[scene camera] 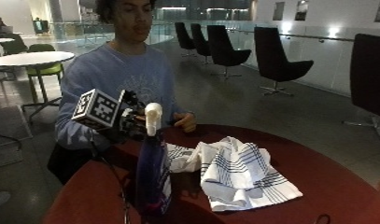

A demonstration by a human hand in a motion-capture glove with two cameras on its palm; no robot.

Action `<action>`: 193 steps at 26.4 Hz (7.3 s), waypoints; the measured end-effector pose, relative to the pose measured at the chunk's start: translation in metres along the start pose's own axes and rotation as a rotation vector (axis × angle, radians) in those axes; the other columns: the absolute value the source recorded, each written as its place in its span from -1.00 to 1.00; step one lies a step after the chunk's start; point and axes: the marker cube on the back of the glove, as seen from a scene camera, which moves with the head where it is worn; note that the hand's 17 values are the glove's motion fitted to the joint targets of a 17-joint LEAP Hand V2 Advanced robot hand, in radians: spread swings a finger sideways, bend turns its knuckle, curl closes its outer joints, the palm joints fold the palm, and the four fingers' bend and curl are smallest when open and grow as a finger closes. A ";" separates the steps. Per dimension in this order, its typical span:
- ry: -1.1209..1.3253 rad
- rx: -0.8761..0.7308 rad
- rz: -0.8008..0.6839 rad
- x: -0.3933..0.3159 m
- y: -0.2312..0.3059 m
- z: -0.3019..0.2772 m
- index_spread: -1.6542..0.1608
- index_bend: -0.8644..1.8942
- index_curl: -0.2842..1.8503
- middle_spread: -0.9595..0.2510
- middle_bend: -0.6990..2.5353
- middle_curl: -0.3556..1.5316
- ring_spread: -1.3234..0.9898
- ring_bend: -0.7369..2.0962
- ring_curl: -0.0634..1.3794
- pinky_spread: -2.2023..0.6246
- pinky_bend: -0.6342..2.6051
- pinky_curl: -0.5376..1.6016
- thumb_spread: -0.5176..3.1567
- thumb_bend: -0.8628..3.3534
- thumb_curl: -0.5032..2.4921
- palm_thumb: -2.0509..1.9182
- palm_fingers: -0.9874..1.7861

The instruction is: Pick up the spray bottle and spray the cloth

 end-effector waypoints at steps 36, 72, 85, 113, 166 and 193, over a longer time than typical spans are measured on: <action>-0.082 0.344 0.328 0.123 -0.096 -0.032 0.38 -0.32 -0.56 0.66 -0.44 -0.24 0.23 -0.30 -0.51 0.73 -0.29 -0.13 -0.12 -0.60 -0.45 0.36 -0.08; -0.024 0.360 0.236 0.146 -0.111 -0.007 0.47 -0.34 -0.64 0.53 -0.35 -0.18 0.16 -0.05 -0.37 0.77 -0.25 -0.14 -0.21 -0.60 -0.37 0.43 0.08; -0.336 0.122 0.120 0.100 -0.103 -0.026 0.46 -0.36 -0.66 0.50 -0.33 -0.17 0.17 -0.01 -0.36 0.76 -0.24 -0.14 -0.23 -0.60 -0.34 0.44 0.12; -0.629 -0.696 0.428 -0.014 -0.066 0.029 0.41 -0.37 -0.73 0.56 -0.28 -0.16 0.21 0.07 -0.34 0.76 -0.19 -0.14 -0.22 -0.60 -0.32 0.43 0.12; -0.624 -0.759 0.527 -0.017 -0.054 0.038 0.41 -0.37 -0.74 0.58 -0.24 -0.16 0.22 0.13 -0.35 0.74 -0.15 -0.15 -0.20 -0.60 -0.32 0.41 0.10; -0.549 -0.479 -0.397 -0.143 -0.154 0.206 0.47 -0.30 -0.65 0.54 -0.28 -0.18 0.19 0.06 -0.39 0.73 -0.24 -0.18 -0.20 -0.60 -0.32 0.41 0.12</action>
